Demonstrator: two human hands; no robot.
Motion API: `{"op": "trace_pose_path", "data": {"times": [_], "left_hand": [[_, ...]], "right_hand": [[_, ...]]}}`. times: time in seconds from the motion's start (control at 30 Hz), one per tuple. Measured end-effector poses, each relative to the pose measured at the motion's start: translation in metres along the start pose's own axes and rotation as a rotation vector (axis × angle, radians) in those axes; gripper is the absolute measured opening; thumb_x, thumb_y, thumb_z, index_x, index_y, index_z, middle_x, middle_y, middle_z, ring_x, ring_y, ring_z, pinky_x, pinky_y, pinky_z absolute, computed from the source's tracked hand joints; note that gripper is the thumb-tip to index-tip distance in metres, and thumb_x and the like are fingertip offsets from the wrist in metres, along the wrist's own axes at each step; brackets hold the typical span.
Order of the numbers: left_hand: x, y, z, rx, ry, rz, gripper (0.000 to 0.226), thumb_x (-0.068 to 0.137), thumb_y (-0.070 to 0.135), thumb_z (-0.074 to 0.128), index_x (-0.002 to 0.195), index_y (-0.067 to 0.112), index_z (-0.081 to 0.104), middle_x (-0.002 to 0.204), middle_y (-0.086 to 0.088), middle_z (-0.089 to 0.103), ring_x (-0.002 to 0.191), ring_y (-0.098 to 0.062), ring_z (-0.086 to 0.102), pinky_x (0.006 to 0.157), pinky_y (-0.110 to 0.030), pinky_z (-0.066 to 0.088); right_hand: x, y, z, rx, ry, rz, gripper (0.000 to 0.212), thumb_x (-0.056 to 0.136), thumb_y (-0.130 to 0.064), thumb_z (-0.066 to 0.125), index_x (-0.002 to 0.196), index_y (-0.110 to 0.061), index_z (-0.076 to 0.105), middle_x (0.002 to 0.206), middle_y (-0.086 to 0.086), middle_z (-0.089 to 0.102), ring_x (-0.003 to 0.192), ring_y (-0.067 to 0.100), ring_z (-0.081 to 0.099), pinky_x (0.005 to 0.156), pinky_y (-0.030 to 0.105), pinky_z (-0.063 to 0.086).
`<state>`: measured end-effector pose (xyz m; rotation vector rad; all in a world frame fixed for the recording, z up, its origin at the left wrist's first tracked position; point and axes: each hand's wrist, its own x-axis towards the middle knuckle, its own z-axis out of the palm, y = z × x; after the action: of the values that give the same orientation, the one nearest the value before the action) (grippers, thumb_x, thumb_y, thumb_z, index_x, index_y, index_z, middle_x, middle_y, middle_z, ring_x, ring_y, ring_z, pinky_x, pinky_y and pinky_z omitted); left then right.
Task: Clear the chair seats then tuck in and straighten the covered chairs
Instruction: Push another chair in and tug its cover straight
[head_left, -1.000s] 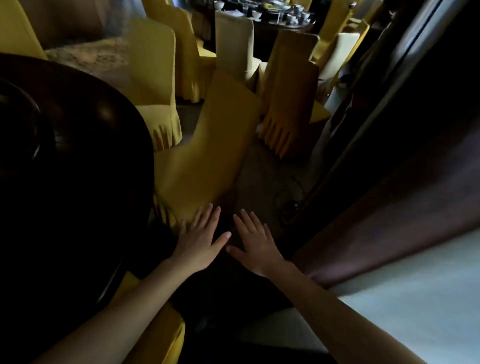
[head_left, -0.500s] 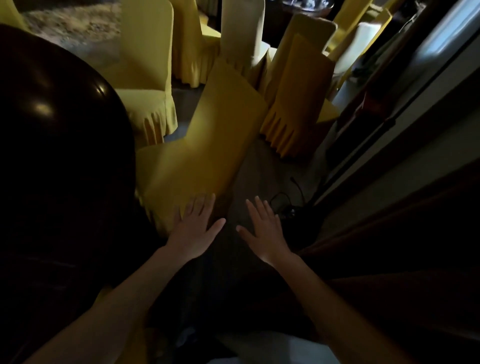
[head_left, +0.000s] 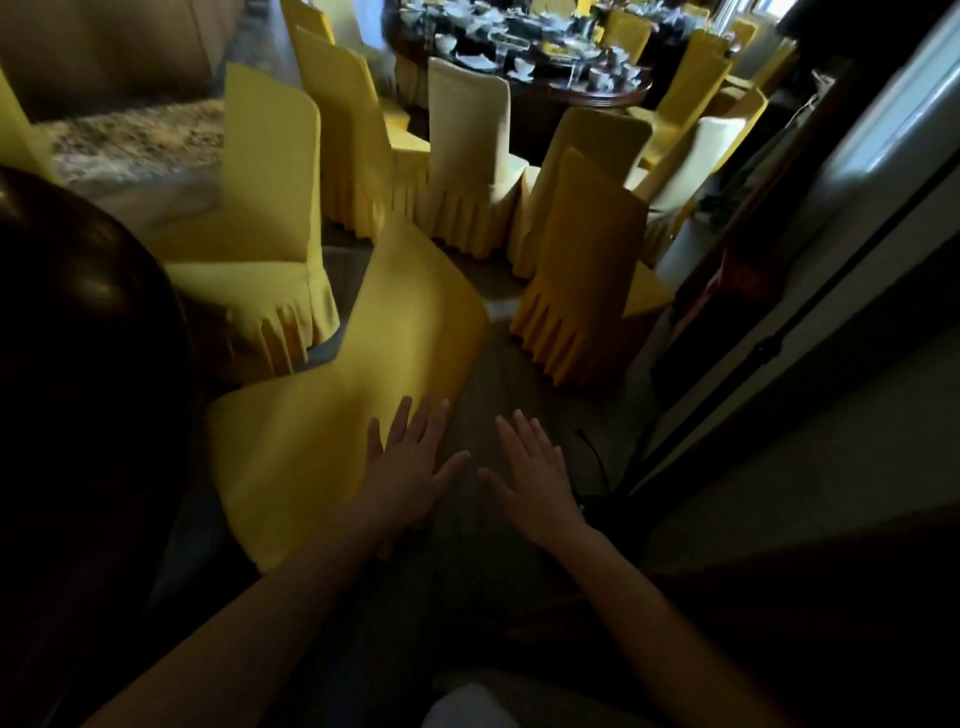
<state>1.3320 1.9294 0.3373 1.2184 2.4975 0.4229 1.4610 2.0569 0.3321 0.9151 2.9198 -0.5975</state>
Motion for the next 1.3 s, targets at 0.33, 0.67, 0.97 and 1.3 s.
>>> {"op": "trace_pose_path", "data": {"times": [0.33, 0.67, 0.97, 1.3], "left_hand": [[0.082, 0.034, -0.004, -0.038, 0.0, -0.031, 0.07, 0.095, 0.057, 0.025, 0.15, 0.028, -0.006, 0.158, 0.004, -0.017, 0.143, -0.015, -0.022, 0.114, -0.049, -0.011], [0.214, 0.038, -0.035, -0.063, 0.042, -0.061, 0.069, 0.095, 0.054, 0.026, 0.15, 0.025, -0.005, 0.158, 0.002, -0.016, 0.144, -0.016, -0.02, 0.114, -0.047, -0.012], [0.357, 0.023, -0.077, -0.082, 0.139, -0.069, 0.067, 0.096, 0.053, 0.025, 0.15, 0.024, -0.003, 0.159, 0.001, -0.013, 0.144, -0.016, -0.017, 0.114, -0.046, -0.012], [0.408, -0.025, -0.097, -0.025, 0.176, -0.277, 0.068, 0.095, 0.055, 0.023, 0.151, 0.024, -0.001, 0.16, 0.0, -0.01, 0.145, -0.019, -0.016, 0.114, -0.051, -0.009]], "right_hand": [[0.082, 0.051, -0.033, 0.054, -0.034, -0.037, 0.069, 0.096, -0.052, 0.038, 0.152, -0.029, 0.005, 0.161, -0.001, -0.007, 0.147, 0.018, -0.011, 0.117, 0.048, 0.0], [0.209, 0.078, -0.056, 0.09, -0.008, -0.105, 0.074, 0.095, -0.051, 0.04, 0.152, -0.028, -0.001, 0.161, -0.003, -0.008, 0.146, 0.015, -0.013, 0.116, 0.044, -0.003], [0.343, 0.087, -0.095, 0.015, -0.029, -0.172, 0.076, 0.091, -0.056, 0.034, 0.151, -0.029, -0.003, 0.161, -0.003, -0.011, 0.145, 0.014, -0.015, 0.116, 0.043, -0.005], [0.452, 0.061, -0.096, 0.017, -0.108, -0.308, 0.07, 0.097, -0.047, 0.041, 0.152, -0.027, 0.002, 0.161, 0.0, -0.007, 0.147, 0.018, -0.012, 0.117, 0.045, -0.004]]}}
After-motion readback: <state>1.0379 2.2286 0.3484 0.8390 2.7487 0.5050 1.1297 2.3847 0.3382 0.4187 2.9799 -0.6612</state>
